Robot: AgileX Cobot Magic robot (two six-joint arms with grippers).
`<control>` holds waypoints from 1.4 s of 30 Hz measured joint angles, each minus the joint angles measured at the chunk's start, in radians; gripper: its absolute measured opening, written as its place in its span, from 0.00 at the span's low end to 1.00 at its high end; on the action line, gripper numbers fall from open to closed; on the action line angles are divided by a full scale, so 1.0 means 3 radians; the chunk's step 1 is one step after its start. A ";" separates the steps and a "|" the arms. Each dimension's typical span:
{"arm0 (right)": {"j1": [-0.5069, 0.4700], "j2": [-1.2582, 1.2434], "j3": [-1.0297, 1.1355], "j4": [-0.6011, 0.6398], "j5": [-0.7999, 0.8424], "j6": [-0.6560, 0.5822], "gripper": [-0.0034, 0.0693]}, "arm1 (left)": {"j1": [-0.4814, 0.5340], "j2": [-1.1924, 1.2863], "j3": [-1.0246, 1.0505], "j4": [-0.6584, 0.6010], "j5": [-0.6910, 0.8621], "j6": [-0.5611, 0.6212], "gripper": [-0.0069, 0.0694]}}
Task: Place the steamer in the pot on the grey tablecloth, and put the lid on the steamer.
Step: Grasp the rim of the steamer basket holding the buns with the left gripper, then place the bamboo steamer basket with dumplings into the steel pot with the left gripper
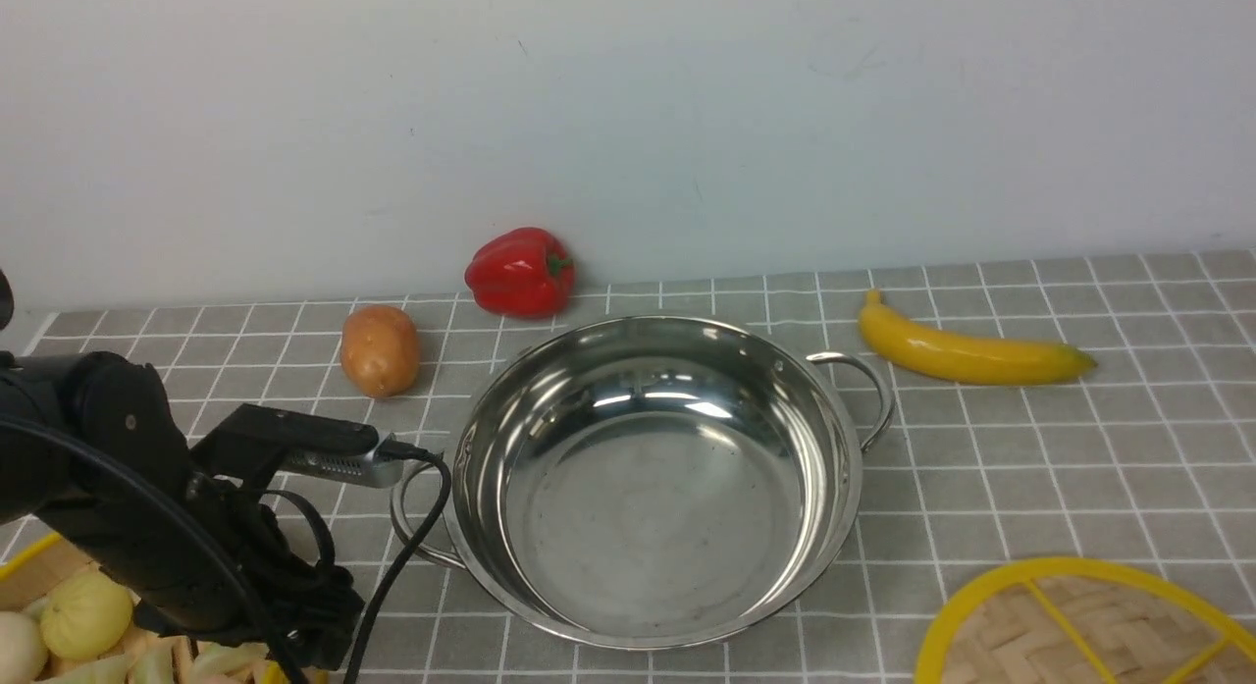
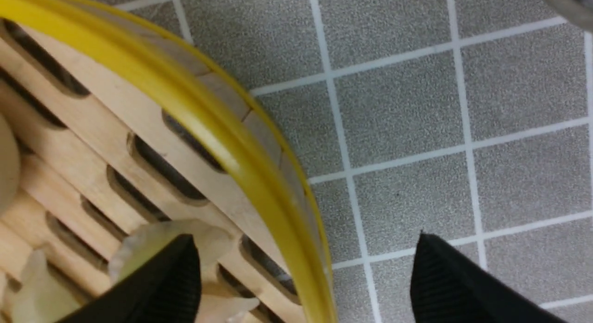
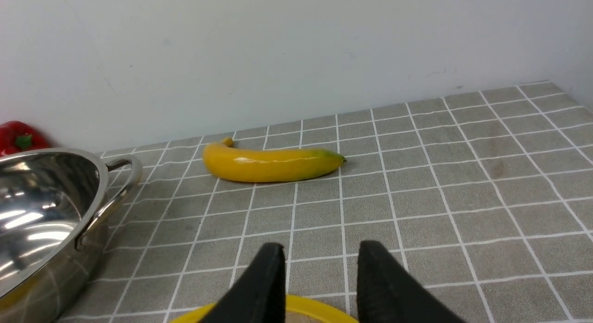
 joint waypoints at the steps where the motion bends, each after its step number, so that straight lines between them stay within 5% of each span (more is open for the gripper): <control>1: 0.0000 0.0000 0.0000 0.0000 0.0000 0.0000 0.38 | 0.0000 0.0012 -0.0002 0.0000 0.0000 -0.0018 0.82; 10: 0.0000 0.0000 0.0000 0.0000 0.0000 0.0000 0.38 | 0.0000 0.0144 -0.0006 0.0003 -0.0253 -0.0069 0.80; 20: 0.0000 0.0000 0.0000 0.0000 0.0000 0.0000 0.38 | 0.0000 0.0308 -0.0006 -0.0029 -0.0268 -0.0091 0.27; 24: 0.0000 0.0000 0.0000 0.0000 0.0000 0.0000 0.38 | 0.0000 0.0311 -0.0019 -0.0006 -0.0246 -0.0068 0.15; 42: 0.0000 0.0000 0.0000 0.0000 0.0000 0.0000 0.38 | -0.0036 -0.0264 -0.1492 0.0236 0.1434 0.0539 0.13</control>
